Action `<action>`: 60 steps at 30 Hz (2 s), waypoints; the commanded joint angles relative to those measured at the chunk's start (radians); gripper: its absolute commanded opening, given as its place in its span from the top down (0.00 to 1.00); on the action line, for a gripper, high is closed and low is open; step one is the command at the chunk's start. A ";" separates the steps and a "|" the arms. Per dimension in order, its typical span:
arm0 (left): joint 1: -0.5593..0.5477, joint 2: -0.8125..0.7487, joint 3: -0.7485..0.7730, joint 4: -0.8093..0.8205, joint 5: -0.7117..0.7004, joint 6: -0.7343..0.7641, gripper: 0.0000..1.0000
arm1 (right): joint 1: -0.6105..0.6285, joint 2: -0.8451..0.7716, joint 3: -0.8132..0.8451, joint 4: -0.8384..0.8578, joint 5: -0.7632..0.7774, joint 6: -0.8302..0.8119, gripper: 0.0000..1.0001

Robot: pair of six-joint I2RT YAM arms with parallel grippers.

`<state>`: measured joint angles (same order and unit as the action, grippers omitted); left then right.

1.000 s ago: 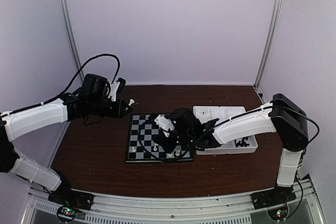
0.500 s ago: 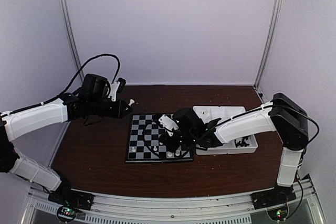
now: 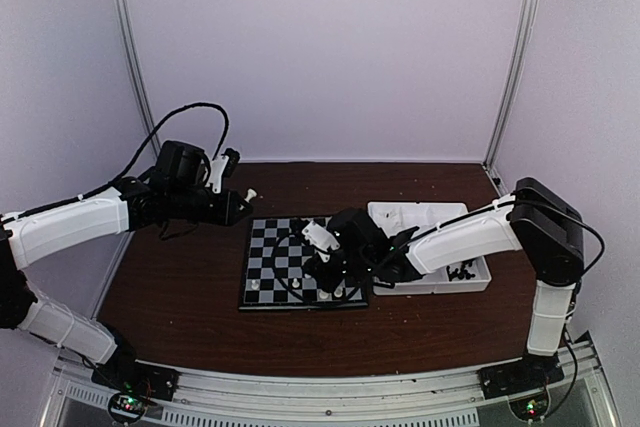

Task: Set up the chess pieces on the board
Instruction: Place the chess piece on the chessboard.

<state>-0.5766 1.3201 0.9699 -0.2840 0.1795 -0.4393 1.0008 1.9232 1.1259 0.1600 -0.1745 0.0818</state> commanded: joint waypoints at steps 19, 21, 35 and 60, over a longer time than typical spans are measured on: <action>0.007 0.000 -0.008 0.040 0.011 0.001 1.00 | -0.004 0.039 -0.003 -0.016 -0.012 0.015 0.95; 0.007 -0.001 -0.008 0.040 0.011 0.001 1.00 | -0.004 0.036 -0.002 -0.018 -0.012 0.014 0.93; 0.007 -0.002 -0.010 0.039 0.013 0.002 1.00 | -0.004 0.013 0.005 -0.027 0.007 0.007 0.83; 0.007 0.066 0.028 0.102 0.260 0.007 1.00 | -0.084 -0.244 -0.002 -0.112 -0.036 0.120 0.74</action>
<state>-0.5758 1.3399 0.9699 -0.2398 0.3031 -0.4381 0.9703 1.7798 1.1385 0.0471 -0.1753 0.1276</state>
